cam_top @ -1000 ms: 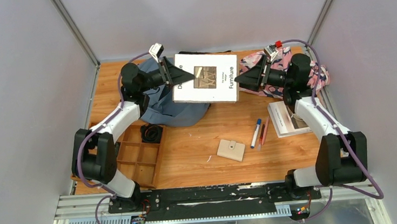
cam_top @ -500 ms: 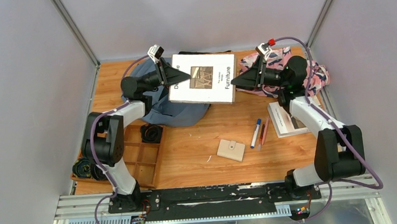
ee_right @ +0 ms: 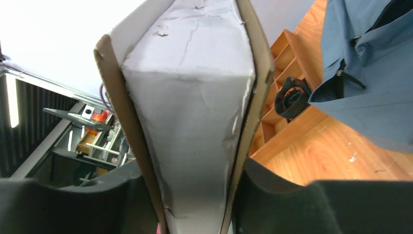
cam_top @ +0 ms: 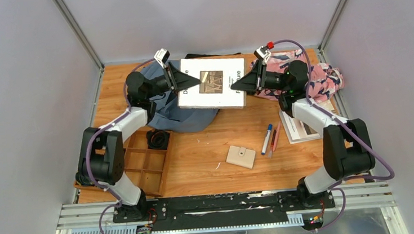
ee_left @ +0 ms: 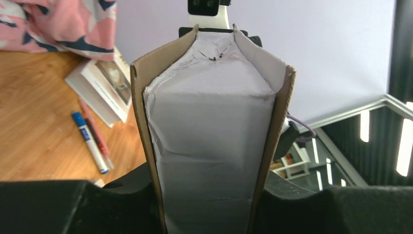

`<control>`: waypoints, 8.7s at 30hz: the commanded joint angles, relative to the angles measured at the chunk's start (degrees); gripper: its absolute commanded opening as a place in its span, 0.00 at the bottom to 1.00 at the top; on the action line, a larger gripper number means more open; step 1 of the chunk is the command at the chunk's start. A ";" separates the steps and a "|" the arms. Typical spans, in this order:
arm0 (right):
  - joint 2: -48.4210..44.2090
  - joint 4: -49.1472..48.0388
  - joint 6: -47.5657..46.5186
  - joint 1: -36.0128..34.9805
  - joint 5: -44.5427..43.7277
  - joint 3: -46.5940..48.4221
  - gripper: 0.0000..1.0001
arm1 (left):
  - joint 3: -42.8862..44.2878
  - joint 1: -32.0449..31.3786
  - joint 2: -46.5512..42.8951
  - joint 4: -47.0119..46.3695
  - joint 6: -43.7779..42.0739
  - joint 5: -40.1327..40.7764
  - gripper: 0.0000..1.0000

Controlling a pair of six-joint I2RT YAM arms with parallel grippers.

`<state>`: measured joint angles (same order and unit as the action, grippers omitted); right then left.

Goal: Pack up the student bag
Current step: Pick up the book from the center of the board, then place the book in the student bag, then pick up the book from the center of the board.

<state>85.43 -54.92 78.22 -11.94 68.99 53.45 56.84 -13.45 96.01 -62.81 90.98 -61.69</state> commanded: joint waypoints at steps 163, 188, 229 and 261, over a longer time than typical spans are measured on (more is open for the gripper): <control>29.52 22.96 -7.85 -20.89 -51.77 26.64 0.07 | 60.11 -3.07 9.12 105.84 -60.91 41.14 0.00; 33.38 38.60 -21.41 -25.29 -51.69 30.60 0.94 | 53.18 -0.92 5.39 99.79 -55.86 41.46 0.00; -31.94 95.48 -48.38 13.09 -90.00 0.26 0.98 | 42.25 -5.00 7.74 100.43 -64.12 51.00 0.82; -29.75 64.81 -26.92 47.86 -46.76 -32.28 0.00 | 36.93 -17.48 0.96 98.40 -67.25 49.62 0.98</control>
<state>59.33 7.99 50.39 34.09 21.37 22.98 93.73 -30.37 96.14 37.26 23.66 -10.57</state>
